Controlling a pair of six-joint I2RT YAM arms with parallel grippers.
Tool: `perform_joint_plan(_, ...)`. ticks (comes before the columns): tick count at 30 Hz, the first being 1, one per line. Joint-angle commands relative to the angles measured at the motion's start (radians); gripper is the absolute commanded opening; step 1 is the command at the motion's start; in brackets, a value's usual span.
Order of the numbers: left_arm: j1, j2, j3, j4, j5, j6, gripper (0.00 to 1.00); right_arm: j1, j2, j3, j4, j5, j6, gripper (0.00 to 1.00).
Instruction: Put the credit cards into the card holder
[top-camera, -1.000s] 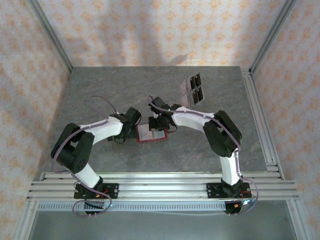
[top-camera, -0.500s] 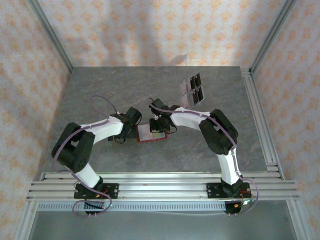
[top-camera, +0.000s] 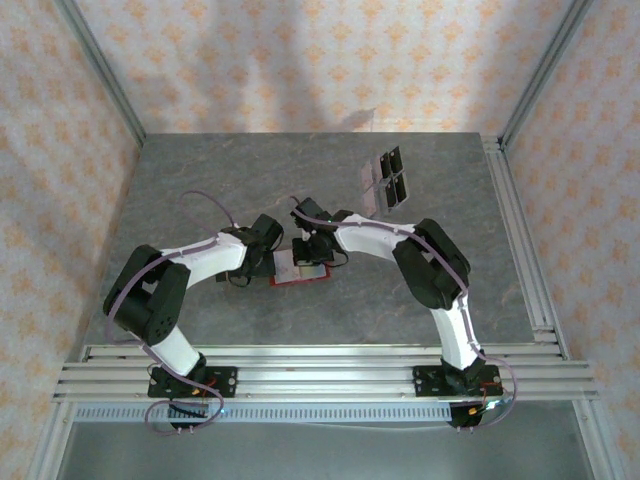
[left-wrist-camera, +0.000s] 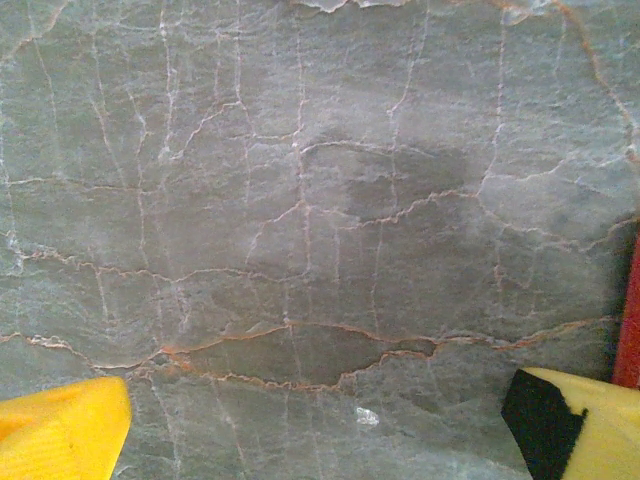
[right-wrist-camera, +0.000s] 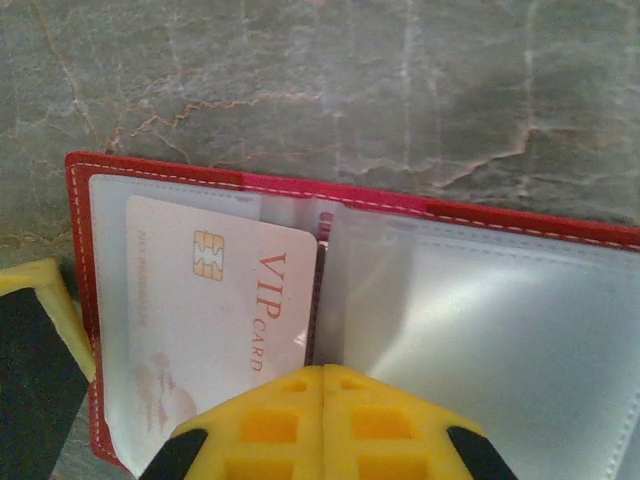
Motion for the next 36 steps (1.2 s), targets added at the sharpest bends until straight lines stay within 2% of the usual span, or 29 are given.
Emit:
perform_joint_plan(1, -0.009, 0.03, -0.001, 0.029, 0.001, 0.005, 1.0, 0.016, 0.033, 0.037, -0.036, -0.013, -0.011, 0.0)
perform_joint_plan(11, -0.014, 0.028, -0.005, 0.034, 0.009, 0.001, 1.0, 0.031, 0.062, 0.082, -0.044, -0.021, 0.001, 0.0)
perform_joint_plan(21, -0.014, 0.031, 0.003, 0.015, 0.001, 0.0, 1.0, -0.049, -0.073, -0.063, -0.001, 0.024, 0.001, 0.0)
perform_joint_plan(28, -0.012, 0.025, 0.003, 0.014, -0.002, 0.003, 1.0, -0.065, -0.071, -0.09, -0.009, 0.027, -0.005, 0.0)
perform_joint_plan(36, 0.015, -0.06, 0.032, -0.028, -0.022, 0.019, 1.0, -0.062, -0.124, -0.058, -0.017, -0.004, 0.001, 0.0)
